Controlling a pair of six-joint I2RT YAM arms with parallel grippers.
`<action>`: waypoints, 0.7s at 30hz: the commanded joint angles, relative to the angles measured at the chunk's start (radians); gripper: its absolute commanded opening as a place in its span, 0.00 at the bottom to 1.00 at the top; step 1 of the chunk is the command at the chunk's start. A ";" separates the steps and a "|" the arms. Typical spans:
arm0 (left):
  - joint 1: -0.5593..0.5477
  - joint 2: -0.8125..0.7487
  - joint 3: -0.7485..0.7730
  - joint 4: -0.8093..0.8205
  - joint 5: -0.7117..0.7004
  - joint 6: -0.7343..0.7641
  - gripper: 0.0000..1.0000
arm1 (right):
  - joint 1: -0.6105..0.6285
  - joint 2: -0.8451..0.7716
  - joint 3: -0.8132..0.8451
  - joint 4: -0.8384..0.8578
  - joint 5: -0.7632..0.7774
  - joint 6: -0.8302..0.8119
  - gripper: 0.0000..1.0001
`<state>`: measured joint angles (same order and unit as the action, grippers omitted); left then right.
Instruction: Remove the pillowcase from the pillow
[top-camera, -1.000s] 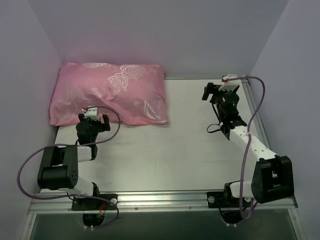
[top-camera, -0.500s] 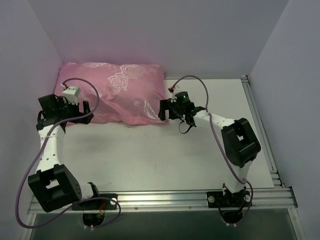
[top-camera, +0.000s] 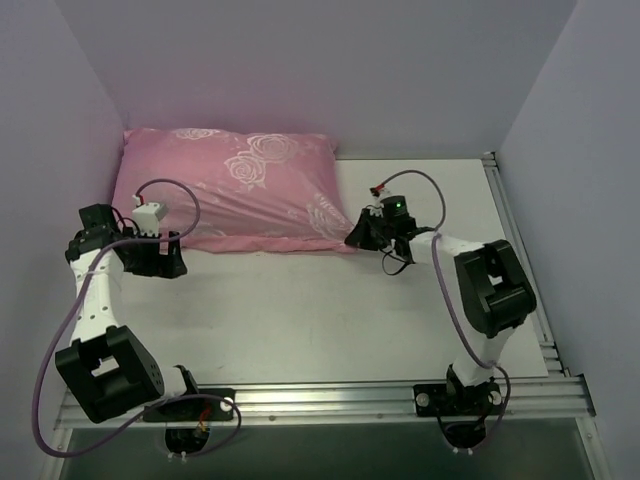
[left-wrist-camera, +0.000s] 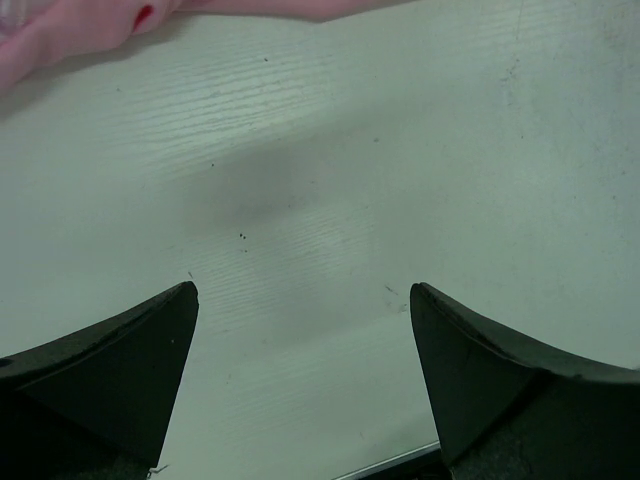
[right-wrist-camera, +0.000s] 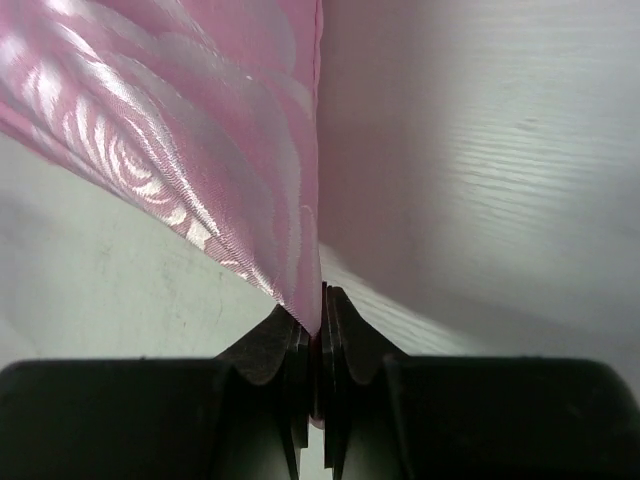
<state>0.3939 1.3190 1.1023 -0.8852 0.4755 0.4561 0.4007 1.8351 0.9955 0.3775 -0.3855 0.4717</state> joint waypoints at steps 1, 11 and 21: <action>-0.020 -0.004 0.050 -0.081 0.002 0.065 0.96 | -0.136 -0.185 -0.095 -0.033 -0.052 0.021 0.00; -0.043 0.009 -0.054 -0.040 -0.242 0.127 0.94 | -0.341 -0.459 -0.136 -0.339 -0.066 -0.195 0.00; -0.075 0.118 -0.052 0.158 -0.223 0.070 0.94 | -0.352 -0.468 -0.098 -0.342 -0.062 -0.183 0.00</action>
<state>0.3229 1.4193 0.9913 -0.8318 0.2173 0.5537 0.0532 1.3838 0.8398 0.0456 -0.4282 0.3042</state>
